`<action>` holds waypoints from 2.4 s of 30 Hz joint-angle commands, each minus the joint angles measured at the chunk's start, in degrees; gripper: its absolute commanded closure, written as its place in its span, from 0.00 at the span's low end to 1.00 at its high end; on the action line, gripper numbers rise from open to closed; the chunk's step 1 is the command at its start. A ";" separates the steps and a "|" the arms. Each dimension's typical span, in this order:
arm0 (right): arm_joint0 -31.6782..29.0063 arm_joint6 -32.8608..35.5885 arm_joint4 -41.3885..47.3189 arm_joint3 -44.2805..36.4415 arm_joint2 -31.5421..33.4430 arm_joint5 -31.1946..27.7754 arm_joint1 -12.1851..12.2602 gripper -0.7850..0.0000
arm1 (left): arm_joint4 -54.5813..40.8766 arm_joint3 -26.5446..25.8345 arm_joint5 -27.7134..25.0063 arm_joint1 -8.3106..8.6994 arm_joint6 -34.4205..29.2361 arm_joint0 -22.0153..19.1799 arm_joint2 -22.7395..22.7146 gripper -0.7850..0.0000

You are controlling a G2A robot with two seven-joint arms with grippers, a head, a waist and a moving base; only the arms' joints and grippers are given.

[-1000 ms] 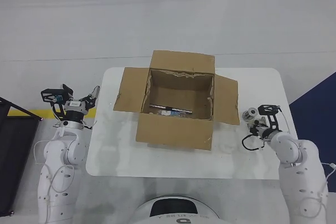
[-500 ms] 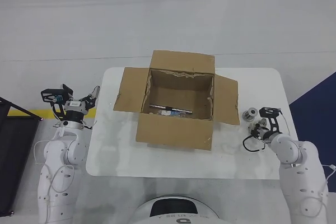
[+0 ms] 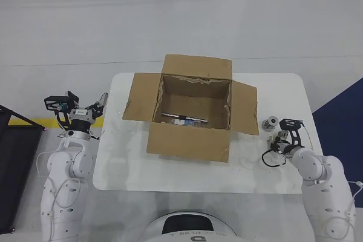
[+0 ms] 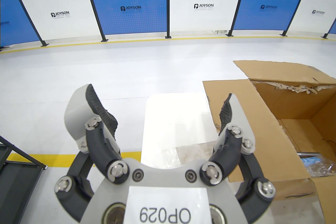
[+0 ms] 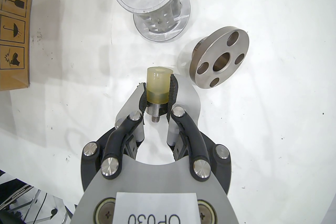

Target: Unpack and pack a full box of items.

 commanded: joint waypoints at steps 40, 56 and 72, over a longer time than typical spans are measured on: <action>-20.23 -22.60 13.97 -19.21 10.99 -9.77 0.24 0.00 | 0.00 0.00 0.00 0.00 0.00 0.00 0.00 0.00; -23.61 -30.10 4.07 -37.82 2.42 -15.66 -0.17 0.00 | 0.00 0.00 0.00 0.00 0.00 0.00 0.00 0.00; -18.82 -25.58 -2.32 -41.66 -5.40 -17.91 0.19 0.00 | 0.00 0.00 0.00 0.00 0.00 0.00 0.00 0.00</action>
